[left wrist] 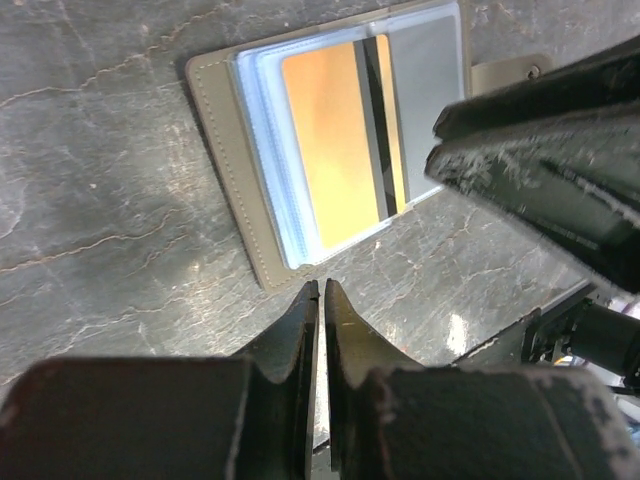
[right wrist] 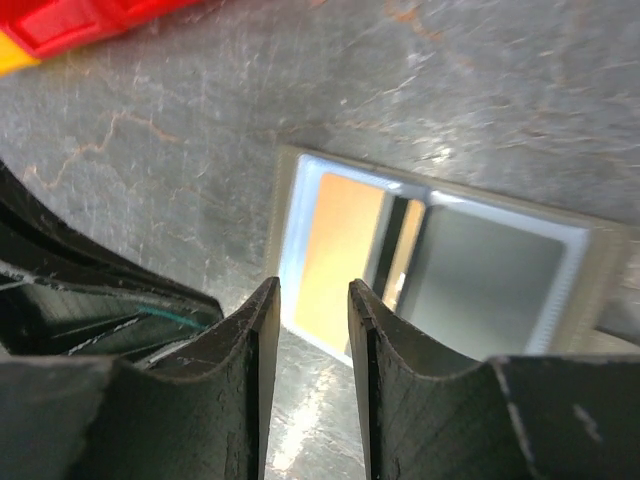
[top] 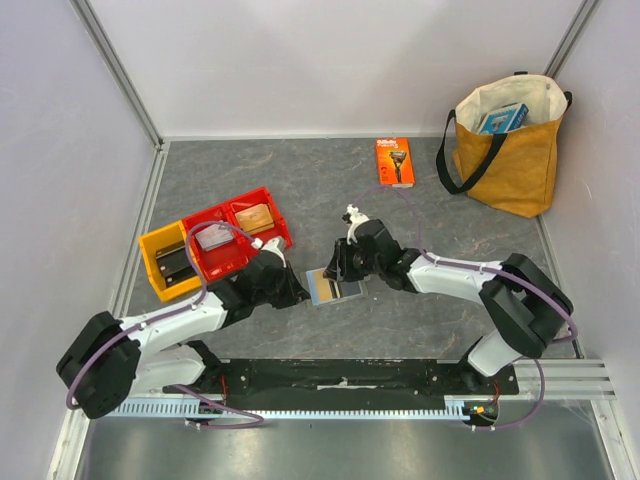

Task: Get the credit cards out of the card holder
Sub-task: Remove the credit card from the card holder.

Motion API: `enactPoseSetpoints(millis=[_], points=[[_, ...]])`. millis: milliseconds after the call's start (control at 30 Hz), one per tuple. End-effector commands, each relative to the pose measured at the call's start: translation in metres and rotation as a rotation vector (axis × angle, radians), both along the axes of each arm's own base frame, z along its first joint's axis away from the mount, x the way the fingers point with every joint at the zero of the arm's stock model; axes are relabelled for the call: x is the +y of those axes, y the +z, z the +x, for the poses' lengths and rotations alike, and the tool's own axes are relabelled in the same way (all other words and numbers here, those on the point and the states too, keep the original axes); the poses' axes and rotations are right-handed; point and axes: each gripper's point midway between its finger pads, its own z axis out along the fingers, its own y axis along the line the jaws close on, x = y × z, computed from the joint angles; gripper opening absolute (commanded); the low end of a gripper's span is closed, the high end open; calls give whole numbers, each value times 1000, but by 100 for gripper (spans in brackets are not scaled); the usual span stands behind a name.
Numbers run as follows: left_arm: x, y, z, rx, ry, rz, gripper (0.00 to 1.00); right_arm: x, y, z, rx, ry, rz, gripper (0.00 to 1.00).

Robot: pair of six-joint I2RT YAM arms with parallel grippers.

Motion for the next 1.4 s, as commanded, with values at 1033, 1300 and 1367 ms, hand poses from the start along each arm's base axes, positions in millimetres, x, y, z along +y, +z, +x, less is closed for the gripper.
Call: enactPoseSetpoints(millis=[1033,1300,1367], points=[[-14,-52,13,117,5,57,2,-11,-38,-1,149,50,268,26],[-11,-52,11,117,11,56,2,-12,-39,-3,166,60,325,7],[-10,-52,10,118,15,57,2,-15,-38,-1,165,53,335,1]])
